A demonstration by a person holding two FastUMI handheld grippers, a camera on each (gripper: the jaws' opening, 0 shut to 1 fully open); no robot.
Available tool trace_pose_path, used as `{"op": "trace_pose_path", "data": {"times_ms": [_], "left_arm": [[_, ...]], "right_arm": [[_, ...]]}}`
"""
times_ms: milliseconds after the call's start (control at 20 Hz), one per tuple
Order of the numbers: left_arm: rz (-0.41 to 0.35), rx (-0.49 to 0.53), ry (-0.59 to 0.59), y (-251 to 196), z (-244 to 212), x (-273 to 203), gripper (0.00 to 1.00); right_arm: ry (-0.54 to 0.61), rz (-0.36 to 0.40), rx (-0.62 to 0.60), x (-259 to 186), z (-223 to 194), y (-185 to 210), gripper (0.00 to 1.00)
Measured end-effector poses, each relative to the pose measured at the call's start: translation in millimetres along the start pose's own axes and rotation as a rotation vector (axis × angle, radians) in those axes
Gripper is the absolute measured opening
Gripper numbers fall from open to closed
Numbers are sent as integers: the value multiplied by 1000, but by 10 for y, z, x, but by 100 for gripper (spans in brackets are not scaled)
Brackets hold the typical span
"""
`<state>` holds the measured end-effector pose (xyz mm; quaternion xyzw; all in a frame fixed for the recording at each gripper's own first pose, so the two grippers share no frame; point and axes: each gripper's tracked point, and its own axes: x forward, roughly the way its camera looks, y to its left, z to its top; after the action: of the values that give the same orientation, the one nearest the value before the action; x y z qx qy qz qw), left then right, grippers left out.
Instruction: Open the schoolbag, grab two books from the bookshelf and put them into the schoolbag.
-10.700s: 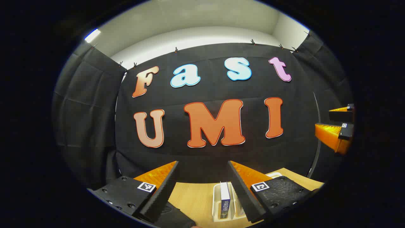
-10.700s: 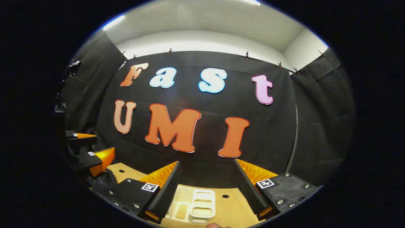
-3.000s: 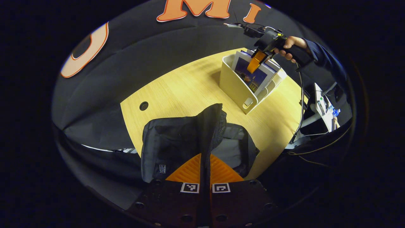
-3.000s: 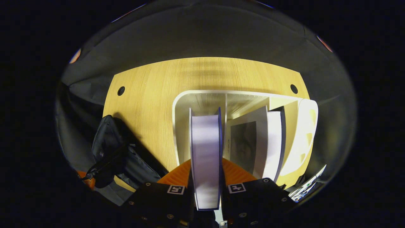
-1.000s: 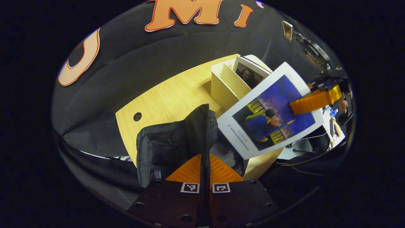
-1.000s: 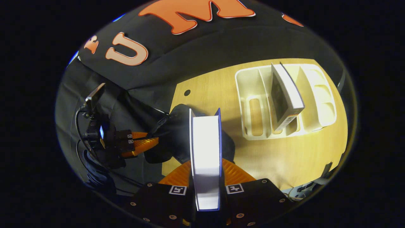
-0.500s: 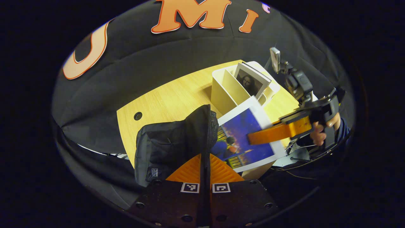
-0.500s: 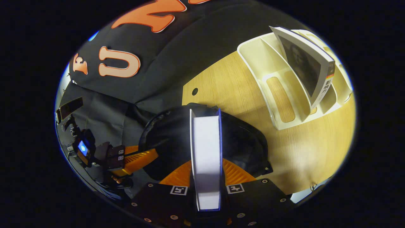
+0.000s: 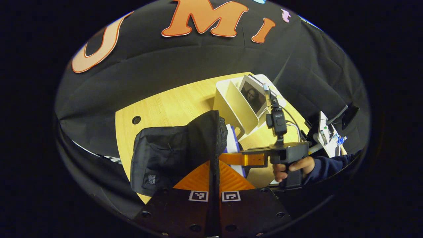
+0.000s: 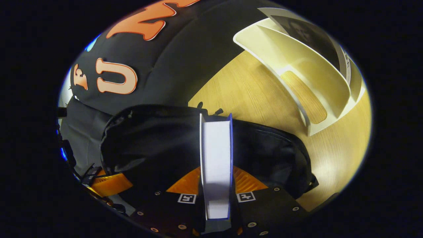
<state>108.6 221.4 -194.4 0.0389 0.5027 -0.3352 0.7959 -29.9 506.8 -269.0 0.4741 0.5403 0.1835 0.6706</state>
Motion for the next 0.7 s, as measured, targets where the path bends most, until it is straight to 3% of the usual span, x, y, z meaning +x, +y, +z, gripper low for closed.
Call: {"op": "trace_pose_path", "data": {"times_ms": [200, 300, 400, 450, 500, 700], "left_arm": [[14, 4, -7, -40, 54, 24, 1], [28, -5, -3, -8, 39, 53, 1], [42, -1, 1, 37, 39, 83, 1], [49, 11, -2, 46, 50, 79, 1], [51, 16, -9, 47, 72, 91, 1], [42, -3, -14, -6, 76, 154, 1]], "right_arm": [[60, 1, -46, 151, -230, -54, 33], [110, -77, -66, 145, -329, -170, 41], [174, -202, -93, 59, -439, -382, 55], [204, -270, -129, -16, -456, -499, 52], [222, -310, -189, -83, -465, -585, 74], [227, -353, -308, -335, -426, -516, 84]]}}
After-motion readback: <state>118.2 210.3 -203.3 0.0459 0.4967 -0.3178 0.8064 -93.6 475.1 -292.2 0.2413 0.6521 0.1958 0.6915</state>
